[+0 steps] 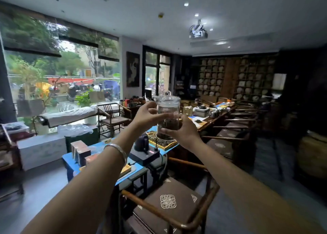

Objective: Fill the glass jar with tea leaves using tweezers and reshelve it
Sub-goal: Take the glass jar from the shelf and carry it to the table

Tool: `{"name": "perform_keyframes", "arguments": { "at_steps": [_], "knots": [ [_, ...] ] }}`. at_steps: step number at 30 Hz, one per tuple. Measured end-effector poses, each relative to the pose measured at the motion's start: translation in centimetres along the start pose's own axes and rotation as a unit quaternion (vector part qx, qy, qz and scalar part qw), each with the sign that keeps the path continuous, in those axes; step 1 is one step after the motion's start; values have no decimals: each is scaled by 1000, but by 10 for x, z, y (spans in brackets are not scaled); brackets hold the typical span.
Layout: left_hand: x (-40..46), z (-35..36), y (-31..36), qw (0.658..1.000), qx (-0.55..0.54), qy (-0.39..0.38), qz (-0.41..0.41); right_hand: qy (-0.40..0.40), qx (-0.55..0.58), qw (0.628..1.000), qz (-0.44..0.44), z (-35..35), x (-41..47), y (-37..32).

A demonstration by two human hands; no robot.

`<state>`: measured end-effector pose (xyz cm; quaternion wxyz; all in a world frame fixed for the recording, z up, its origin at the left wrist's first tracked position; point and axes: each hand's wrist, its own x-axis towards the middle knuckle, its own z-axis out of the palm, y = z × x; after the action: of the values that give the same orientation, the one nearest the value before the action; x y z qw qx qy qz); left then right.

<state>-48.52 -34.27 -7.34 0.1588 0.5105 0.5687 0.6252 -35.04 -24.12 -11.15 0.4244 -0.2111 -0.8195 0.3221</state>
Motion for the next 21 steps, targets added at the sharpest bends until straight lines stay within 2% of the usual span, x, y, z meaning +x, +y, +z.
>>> {"name": "perform_keyframes", "arguments": {
  "at_steps": [10,17,21],
  "knots": [
    [33,185,42,990,-64,-123,12,112,-52,992,38,-176,-42,53],
    [74,262,41,978,-96,-183,38,173,-99,978,54,-236,-37,91],
    [107,295,18,975,-107,-194,34,177,-123,974,69,-253,-12,131]
  ]
}}
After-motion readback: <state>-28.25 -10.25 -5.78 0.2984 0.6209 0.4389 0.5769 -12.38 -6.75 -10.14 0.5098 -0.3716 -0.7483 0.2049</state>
